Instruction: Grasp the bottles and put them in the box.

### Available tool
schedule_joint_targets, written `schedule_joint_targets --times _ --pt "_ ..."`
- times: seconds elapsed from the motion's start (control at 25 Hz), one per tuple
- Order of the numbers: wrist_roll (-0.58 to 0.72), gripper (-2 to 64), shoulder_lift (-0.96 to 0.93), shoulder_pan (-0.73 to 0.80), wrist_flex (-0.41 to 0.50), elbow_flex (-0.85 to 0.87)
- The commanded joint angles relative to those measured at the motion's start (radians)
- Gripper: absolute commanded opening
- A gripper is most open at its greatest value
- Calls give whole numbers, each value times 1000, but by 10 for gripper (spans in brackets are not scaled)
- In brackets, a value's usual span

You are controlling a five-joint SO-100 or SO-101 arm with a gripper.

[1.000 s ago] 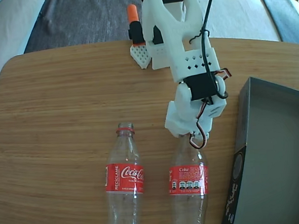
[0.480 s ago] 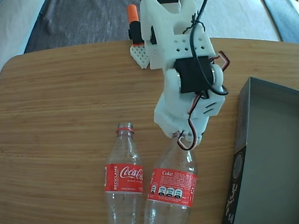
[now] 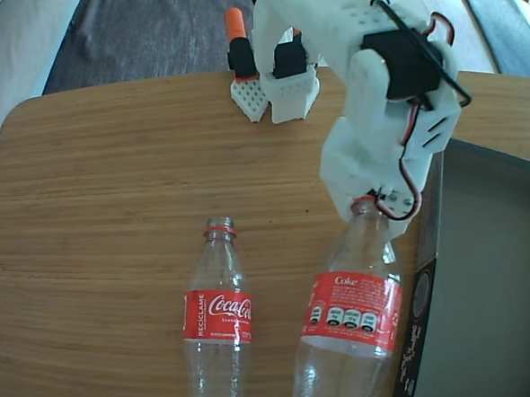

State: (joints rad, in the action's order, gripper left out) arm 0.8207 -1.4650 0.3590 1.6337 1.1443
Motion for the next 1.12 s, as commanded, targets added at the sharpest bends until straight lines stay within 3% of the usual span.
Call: schedule_joint_targets --times 0.0,0.32,0.8,1.08 --pt "-89 -4 -34 67 51 -110" --pt "-354 -4 -34 272 80 -161" --pt "-376 -4 -18 574 66 -161" --pt "-416 -4 0 687 2 -147"
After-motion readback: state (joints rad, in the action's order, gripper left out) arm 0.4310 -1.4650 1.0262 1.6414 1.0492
